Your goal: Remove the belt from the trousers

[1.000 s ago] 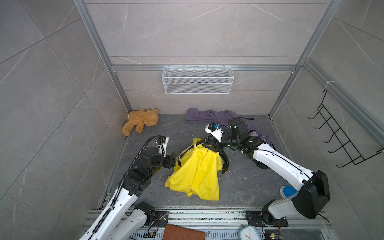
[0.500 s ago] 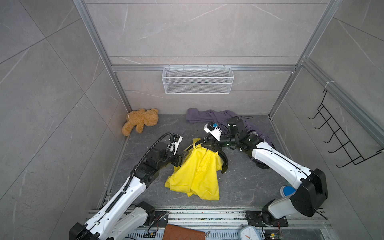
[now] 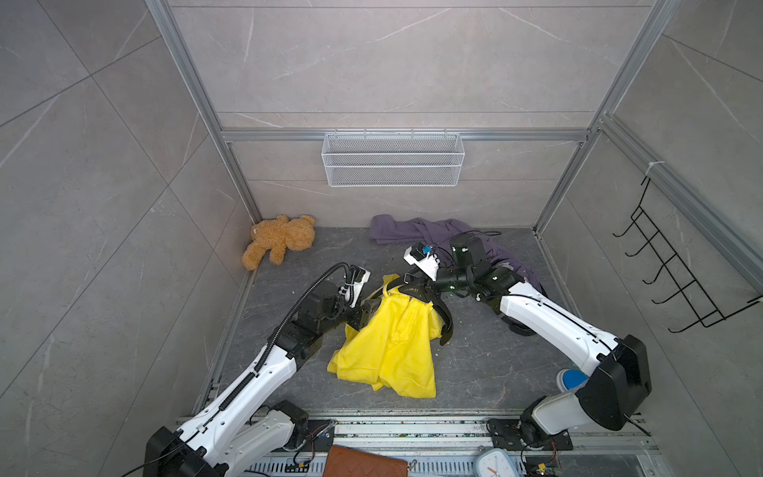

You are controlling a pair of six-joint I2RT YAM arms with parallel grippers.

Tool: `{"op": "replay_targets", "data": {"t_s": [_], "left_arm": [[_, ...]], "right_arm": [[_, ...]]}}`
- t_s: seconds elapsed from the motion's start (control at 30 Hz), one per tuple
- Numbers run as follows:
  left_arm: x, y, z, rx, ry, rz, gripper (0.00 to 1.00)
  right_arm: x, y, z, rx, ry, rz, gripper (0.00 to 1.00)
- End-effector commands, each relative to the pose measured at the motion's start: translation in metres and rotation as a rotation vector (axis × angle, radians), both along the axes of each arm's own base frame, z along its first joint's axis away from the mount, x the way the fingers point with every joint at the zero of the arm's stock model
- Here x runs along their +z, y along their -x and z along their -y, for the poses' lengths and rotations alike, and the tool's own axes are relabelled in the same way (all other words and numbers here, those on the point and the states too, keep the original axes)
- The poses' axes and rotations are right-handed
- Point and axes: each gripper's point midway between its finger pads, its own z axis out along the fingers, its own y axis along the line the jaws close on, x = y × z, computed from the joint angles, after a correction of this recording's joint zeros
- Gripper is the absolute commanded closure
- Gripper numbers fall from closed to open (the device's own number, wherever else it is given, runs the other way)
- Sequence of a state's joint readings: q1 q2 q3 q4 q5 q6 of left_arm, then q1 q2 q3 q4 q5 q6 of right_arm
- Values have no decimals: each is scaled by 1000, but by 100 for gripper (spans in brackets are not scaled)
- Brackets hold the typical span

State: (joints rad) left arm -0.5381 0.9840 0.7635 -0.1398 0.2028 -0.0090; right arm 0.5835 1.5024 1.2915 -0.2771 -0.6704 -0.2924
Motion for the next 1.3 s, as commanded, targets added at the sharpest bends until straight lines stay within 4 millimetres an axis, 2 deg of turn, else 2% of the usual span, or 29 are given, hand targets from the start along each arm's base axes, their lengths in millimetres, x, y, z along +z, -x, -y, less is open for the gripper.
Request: {"op": "replay_targets", "data": {"t_s": [0.0,0.2,0.4,0.43,0.53,0.57,0.6,0.77,0.87,1.07,1.17,1.27], "left_arm": [[6,-11,4,11,-8,53,45],[12,-31,5,62,-4,112,65],[22,-35,20,17,59,149,59],[25,-36,22,14,62,156,67],[22,-36,22,12,46,150,100],[20,-35,21,11,37,140,100],[20,-34,20,10,29,133,100],[26,-20,18,-6,26,92,100],[34,-13,16,-10,36,82,100],[34,-12,11,11,11,42,100],[33,-12,10,16,3,32,100],[32,-12,10,18,-6,22,100]], "right_arm": [[26,4,-10,47,-59,50,98],[24,9,-15,66,-66,36,98],[20,13,-21,90,-71,7,98],[18,12,-21,86,-65,2,97],[6,6,-20,66,-19,-20,87],[1,3,-19,56,2,-28,75],[-2,2,-19,50,15,-32,69],[-8,-3,-16,14,42,-18,51],[-14,0,-19,29,64,-7,47],[-32,15,-28,95,115,-9,41],[-43,14,-26,73,145,18,35],[-47,8,-21,33,157,47,33]]}}
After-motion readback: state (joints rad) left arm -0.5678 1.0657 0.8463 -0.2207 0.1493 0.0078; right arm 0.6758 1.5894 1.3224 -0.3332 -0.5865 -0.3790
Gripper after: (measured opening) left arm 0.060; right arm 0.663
